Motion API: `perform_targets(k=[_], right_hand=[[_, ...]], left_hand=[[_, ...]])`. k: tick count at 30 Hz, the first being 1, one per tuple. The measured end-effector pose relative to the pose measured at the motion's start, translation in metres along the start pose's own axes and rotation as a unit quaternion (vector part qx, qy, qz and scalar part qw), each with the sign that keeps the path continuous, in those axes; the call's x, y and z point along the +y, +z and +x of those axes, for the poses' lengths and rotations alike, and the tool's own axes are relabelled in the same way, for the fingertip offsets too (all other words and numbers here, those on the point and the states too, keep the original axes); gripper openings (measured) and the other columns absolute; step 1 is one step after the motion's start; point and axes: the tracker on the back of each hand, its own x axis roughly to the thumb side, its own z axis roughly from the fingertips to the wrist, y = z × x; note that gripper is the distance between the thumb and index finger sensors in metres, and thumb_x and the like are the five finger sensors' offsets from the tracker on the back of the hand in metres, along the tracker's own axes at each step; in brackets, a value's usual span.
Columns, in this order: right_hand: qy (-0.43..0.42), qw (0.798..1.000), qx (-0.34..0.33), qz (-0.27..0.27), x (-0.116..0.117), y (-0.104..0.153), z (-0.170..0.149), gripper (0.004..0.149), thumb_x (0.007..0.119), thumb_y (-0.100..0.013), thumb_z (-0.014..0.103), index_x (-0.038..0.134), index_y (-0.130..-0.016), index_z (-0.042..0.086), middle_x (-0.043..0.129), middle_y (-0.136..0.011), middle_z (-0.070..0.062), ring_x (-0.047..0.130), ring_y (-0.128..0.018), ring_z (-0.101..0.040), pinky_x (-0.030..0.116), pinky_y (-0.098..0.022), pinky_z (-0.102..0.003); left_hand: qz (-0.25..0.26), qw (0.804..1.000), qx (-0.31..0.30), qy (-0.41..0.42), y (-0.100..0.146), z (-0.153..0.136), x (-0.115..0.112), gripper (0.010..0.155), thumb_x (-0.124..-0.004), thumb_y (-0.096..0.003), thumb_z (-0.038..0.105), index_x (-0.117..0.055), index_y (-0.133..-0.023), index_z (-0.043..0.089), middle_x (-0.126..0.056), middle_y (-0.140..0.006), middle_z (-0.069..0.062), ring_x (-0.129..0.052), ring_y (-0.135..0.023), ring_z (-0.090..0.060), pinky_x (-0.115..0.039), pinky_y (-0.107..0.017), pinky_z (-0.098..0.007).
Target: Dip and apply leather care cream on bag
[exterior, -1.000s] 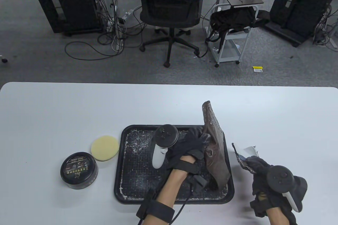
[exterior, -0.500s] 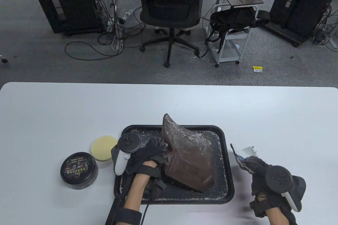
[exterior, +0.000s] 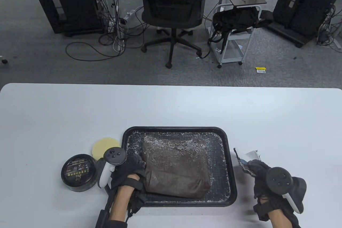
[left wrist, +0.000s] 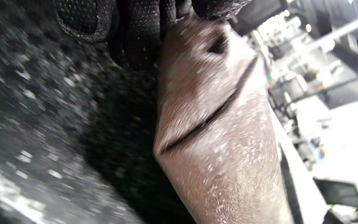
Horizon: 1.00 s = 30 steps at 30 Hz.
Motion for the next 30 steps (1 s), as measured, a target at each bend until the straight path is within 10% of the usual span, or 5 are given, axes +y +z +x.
perform_targets(k=[23,30], right_hand=[[0.042,0.999,0.0,0.006,0.008,0.002,0.002,0.048,0.077,-0.036,0.017,0.092,-0.08,0.027,0.093,-0.088,-0.005,0.094,-0.08,-0.032,0.071,-0.062,-0.055],[0.048,0.999,-0.003,-0.007,0.012,0.004,0.005,0.048,0.076,-0.036,0.018,0.091,-0.081,0.028,0.093,-0.088,-0.004,0.094,-0.079,-0.032,0.071,-0.062,-0.055]], left_hand=[[-0.028,0.99,-0.088,-0.107,0.014,-0.01,-0.014,0.057,-0.06,-0.06,0.044,-0.041,-0.112,0.028,-0.039,-0.12,-0.003,-0.057,-0.105,-0.026,-0.057,-0.074,-0.044],[0.093,0.979,-0.116,-0.139,0.028,-0.014,0.002,0.055,-0.06,-0.0599,0.044,-0.05,-0.11,0.022,-0.054,-0.115,-0.009,-0.074,-0.097,-0.032,-0.069,-0.067,-0.047]])
